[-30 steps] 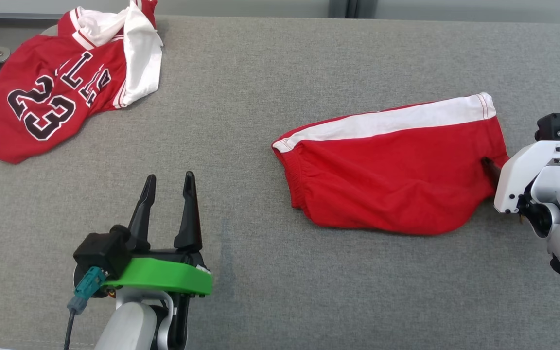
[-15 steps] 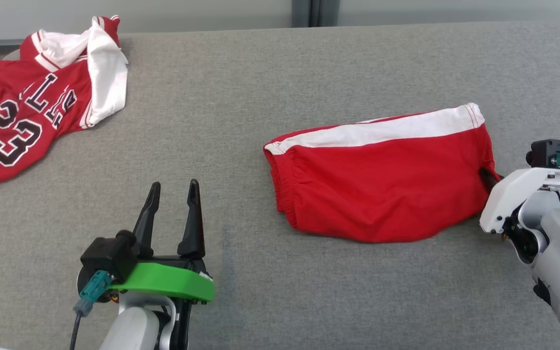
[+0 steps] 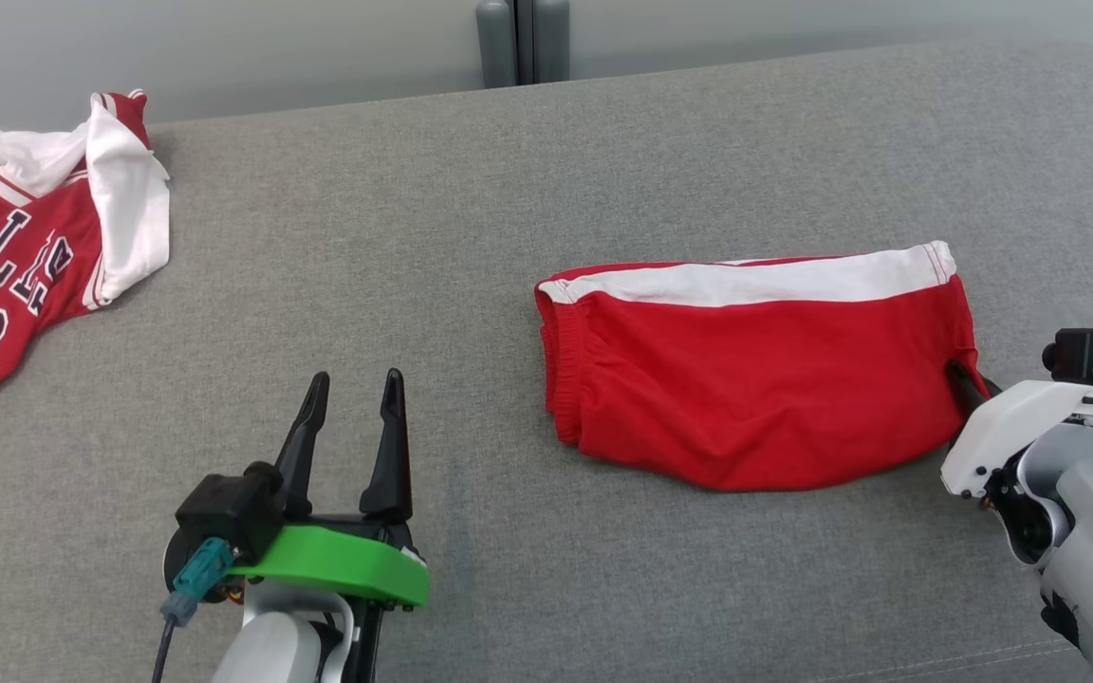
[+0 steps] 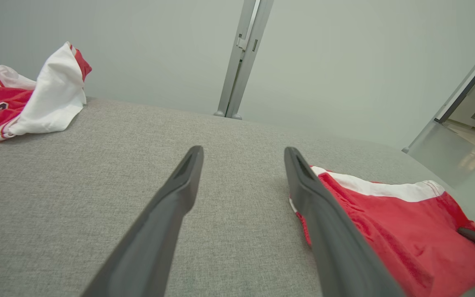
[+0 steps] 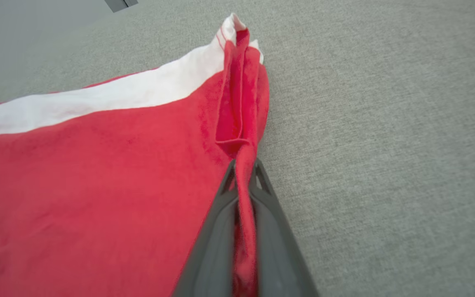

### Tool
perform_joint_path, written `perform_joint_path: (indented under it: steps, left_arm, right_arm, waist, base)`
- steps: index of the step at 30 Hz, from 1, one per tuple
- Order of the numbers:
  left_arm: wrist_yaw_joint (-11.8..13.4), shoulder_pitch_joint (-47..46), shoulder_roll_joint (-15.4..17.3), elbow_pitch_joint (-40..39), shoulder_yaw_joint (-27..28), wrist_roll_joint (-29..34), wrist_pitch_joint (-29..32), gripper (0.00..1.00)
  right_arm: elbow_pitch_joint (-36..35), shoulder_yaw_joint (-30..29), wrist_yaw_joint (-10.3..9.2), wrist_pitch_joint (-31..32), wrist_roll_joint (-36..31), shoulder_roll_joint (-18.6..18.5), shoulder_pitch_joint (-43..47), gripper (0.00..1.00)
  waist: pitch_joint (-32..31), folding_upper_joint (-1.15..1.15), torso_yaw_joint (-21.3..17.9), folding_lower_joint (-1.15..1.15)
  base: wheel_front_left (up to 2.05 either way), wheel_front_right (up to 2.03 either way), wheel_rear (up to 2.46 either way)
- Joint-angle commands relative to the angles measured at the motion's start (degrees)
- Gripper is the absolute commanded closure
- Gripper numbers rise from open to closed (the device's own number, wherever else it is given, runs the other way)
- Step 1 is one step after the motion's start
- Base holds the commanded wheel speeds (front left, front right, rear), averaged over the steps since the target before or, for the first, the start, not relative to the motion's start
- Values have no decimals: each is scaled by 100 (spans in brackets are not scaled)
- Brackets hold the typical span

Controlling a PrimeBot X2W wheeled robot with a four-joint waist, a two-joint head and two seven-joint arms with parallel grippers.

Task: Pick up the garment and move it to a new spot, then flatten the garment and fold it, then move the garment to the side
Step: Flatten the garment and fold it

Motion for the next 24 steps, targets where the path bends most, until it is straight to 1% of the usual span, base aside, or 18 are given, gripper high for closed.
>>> perform_joint_path:
  steps: [1, 5, 10, 15, 19, 24]
  left_arm:
    - [-11, 94, 2, 18, -21, 22, -2, 0]
    - [-27, 133, -16, 66, -62, -24, -2, 0]
    - [-17, 193, -31, 86, -72, -72, -8, 0]
    - [-3, 233, -54, 69, -81, -119, -16, 0]
    - [-18, 196, -74, 60, -98, -132, -24, 0]
    - [-28, 157, -100, 83, -83, -130, -27, 0]
  right_arm:
    - [-16, 14, -9, -69, 17, 23, 48, 100]
    - [-154, 158, -9, -151, -106, 110, -85, 100]
    - [-624, 504, -9, -155, -293, 305, -231, 100]
    - [-1068, 858, -9, 4, -398, 639, -389, 100]
    - [-1166, 1119, -9, 158, -508, 896, -472, 100]
    - [-1198, 1470, -9, 334, -598, 1058, -485, 100]
  waist:
    - [-48, 0, -3, 0]
    - [-152, 0, 80, 0]
    - [-291, 0, 253, 0]
    - [-335, 0, 443, 0]
    - [-302, 0, 614, 0]
    - [-258, 0, 782, 0]
  base:
    - [0, 0, 0]
    - [0, 0, 0]
    - [0, 0, 0]
    - [0, 0, 0]
    - [0, 0, 0]
    - [0, 0, 0]
